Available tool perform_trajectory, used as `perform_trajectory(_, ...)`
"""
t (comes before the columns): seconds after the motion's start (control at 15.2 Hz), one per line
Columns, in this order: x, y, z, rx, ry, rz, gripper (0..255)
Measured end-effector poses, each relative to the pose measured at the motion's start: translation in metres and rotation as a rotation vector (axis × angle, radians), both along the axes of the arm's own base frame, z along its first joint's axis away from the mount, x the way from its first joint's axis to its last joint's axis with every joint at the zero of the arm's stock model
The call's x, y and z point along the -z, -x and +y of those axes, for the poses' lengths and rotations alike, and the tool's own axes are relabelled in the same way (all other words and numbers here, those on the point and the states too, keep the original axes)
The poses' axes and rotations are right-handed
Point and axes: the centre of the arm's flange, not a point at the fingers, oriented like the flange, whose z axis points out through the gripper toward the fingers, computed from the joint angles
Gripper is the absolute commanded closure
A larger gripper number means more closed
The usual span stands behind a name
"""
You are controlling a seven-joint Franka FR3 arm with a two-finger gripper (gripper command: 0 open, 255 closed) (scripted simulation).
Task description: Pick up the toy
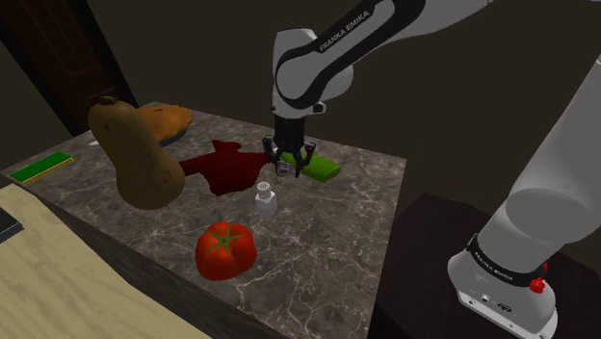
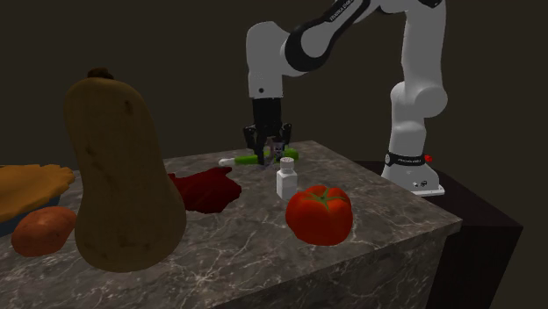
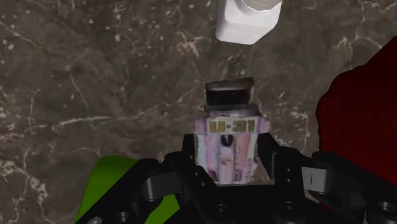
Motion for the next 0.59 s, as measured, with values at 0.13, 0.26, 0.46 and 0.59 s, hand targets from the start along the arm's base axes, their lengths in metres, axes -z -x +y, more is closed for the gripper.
perform_trajectory(0.13, -0.01, 0.0, 0.0, 0.0, 0.0, 0.0, 255)
perform_trajectory(0.26, -0.02, 0.0, -0.001, 0.0, 0.0, 0.0, 255)
perform_trajectory(0.46, -0.037, 0.001, -0.001, 0.0, 0.0, 0.0, 255)
perform_trajectory(0.59, -0.046, 0.0, -0.001, 0.0, 0.0, 0.0, 255)
